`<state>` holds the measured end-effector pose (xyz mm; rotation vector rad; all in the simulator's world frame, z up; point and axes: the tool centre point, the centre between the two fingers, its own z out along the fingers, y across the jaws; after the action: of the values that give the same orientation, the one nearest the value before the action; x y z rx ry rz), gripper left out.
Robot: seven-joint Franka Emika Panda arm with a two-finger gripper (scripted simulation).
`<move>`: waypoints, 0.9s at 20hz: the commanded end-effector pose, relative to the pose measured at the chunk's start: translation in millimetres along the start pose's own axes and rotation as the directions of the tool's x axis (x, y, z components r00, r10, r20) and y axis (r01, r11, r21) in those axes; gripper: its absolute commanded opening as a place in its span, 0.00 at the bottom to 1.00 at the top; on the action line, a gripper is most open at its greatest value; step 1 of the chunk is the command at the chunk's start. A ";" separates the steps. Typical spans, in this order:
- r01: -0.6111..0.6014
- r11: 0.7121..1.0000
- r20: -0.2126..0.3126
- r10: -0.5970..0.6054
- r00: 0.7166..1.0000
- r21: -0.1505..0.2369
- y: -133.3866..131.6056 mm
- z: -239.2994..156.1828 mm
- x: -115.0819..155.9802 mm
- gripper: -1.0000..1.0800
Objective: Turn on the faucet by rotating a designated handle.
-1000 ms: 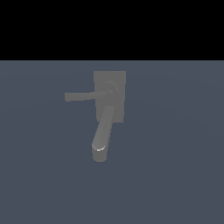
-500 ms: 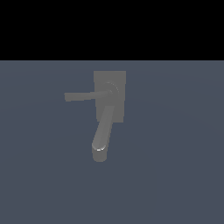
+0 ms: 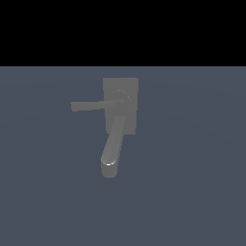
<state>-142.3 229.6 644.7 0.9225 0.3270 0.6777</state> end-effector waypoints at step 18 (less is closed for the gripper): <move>0.466 0.800 -0.400 -0.595 0.697 -0.377 -220.3 -107.3 125.9 0.00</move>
<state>-26.6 290.6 430.2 0.3834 0.8716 0.4144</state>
